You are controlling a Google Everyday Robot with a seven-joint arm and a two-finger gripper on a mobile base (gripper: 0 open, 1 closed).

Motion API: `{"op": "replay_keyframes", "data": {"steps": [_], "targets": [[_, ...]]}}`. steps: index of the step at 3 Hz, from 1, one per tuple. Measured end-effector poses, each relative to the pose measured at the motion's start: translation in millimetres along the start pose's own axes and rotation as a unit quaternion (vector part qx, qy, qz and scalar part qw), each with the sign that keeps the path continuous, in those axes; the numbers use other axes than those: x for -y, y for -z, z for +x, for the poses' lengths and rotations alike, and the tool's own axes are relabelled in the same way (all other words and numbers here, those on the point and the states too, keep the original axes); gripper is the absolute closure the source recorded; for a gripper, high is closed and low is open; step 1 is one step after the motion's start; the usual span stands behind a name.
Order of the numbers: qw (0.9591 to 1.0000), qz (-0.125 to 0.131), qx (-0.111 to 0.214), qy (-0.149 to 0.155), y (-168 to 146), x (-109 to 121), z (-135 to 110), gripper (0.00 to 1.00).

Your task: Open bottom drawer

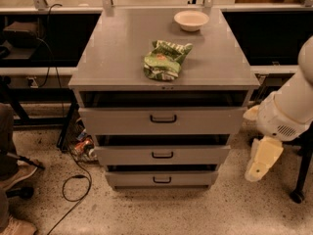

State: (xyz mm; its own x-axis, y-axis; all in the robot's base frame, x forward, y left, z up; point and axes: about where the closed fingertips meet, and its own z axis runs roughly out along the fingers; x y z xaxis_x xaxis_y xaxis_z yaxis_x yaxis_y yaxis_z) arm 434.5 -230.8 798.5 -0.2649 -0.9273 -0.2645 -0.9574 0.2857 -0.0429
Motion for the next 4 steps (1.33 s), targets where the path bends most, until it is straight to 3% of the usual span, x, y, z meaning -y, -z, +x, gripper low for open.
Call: {"op": "replay_keyframes", "data": {"steps": [1, 2, 3, 4], "targets": [[0.9978, -0.060, 0.023, -0.019, -83.4, -13.1, 21.7, 0.00], [0.9893, -0.132, 0.036, -0.051, -168.8, -36.5, 33.9, 0.00], [0.9893, -0.132, 0.036, -0.051, -168.8, -36.5, 33.9, 0.00], [0.9889, -0.141, 0.044, -0.022, -196.6, -28.4, 48.7, 0.00]]}}
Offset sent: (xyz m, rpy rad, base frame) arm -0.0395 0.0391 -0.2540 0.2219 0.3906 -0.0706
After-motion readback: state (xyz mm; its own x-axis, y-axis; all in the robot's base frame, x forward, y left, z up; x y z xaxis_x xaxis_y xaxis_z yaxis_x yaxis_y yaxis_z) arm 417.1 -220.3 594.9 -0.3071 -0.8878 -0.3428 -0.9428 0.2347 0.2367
